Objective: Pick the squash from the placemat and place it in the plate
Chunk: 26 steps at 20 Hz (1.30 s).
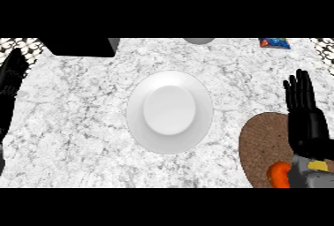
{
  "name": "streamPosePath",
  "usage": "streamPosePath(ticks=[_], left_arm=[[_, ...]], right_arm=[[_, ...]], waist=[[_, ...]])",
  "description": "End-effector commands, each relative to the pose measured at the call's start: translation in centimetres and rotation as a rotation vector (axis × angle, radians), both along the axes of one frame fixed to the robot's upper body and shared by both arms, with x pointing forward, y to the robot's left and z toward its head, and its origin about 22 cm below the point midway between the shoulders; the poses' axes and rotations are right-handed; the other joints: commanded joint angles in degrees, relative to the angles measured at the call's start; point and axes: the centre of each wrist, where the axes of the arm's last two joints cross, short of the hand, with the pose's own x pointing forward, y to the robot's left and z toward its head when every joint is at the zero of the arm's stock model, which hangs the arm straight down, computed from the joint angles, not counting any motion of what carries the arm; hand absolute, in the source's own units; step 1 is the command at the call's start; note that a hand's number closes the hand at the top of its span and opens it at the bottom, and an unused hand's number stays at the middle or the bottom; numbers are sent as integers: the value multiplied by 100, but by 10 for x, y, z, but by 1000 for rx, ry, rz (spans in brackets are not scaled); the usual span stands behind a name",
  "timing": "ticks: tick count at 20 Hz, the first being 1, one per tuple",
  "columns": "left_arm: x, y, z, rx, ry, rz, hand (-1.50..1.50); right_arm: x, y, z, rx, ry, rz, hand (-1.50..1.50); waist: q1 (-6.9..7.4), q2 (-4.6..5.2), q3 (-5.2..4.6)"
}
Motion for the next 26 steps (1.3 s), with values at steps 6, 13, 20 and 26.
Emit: streamPosePath(ticks=[6, 13, 20, 26], left_arm=[[-17, -17, -75, -288, 362, 91, 0], [-17, -32, -96, -363, 457, 76, 0], [8, -51, -91, -341, 443, 71, 0], [7, -55, -86, -348, 471, 37, 0]], right_arm=[[-30, -87, 0, 6, 80, 325, 150], [-116, -153, -77, -133, -20, -4, -150], [-139, -184, -86, -442, 116, 205, -150], [-135, -161, -53, -566, 170, 207, -150]], waist=[[-423, 130, 8], [-413, 119, 12], [-322, 119, -5], [-304, 102, -14]])
